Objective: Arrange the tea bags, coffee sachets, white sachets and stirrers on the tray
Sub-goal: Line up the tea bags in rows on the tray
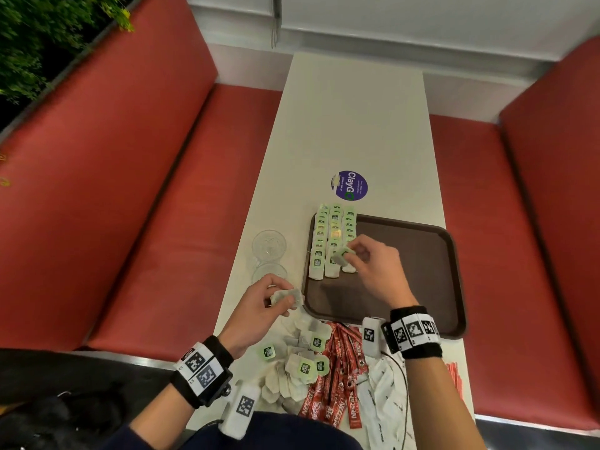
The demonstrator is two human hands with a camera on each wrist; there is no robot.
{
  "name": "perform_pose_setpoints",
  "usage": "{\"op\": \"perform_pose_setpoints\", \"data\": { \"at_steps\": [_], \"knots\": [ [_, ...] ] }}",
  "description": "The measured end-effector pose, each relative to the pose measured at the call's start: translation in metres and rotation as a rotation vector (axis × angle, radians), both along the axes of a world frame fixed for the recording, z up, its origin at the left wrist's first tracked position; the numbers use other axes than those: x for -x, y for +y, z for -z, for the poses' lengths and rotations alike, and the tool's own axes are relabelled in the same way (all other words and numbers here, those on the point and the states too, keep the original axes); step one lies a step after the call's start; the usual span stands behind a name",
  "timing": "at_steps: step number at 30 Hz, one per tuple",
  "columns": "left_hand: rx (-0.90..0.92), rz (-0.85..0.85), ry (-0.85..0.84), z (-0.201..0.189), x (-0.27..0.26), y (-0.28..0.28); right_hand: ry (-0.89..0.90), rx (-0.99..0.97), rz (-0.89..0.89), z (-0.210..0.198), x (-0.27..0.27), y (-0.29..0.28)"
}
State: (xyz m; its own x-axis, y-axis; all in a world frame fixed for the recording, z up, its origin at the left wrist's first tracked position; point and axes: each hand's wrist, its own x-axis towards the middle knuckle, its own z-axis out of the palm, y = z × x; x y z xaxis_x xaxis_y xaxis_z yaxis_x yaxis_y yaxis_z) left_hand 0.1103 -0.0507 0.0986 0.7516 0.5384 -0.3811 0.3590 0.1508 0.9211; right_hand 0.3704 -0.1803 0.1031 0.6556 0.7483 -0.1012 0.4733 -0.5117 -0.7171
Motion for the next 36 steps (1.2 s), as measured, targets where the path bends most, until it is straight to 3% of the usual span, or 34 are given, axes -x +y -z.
{"op": "perform_pose_setpoints", "data": {
  "at_steps": [6, 9, 17, 24, 27, 31, 36],
  "knots": [
    [-0.020, -0.027, -0.008, -0.001, 0.001, 0.002, -0.004, 0.381, -0.099, 0.052, -0.039, -0.014],
    [-0.021, -0.029, -0.015, -0.002, 0.001, 0.003, 0.002, 0.435, -0.136, 0.067, -0.043, -0.008],
    [0.015, -0.075, -0.021, -0.002, 0.000, 0.005, -0.031, 0.377, -0.024, 0.085, -0.047, 0.013],
    [0.024, -0.087, -0.014, -0.002, 0.003, 0.004, -0.212, 0.222, 0.074, 0.089, -0.012, 0.009],
    [0.022, -0.093, -0.015, -0.002, 0.003, 0.003, -0.193, 0.136, -0.006, 0.094, 0.018, 0.014],
    [0.003, -0.092, -0.015, -0.002, 0.001, 0.002, -0.296, 0.193, -0.140, 0.107, 0.048, 0.022],
    [-0.009, -0.096, -0.016, -0.002, 0.005, 0.003, -0.329, 0.202, -0.060, 0.116, 0.051, 0.029]
  ]
}}
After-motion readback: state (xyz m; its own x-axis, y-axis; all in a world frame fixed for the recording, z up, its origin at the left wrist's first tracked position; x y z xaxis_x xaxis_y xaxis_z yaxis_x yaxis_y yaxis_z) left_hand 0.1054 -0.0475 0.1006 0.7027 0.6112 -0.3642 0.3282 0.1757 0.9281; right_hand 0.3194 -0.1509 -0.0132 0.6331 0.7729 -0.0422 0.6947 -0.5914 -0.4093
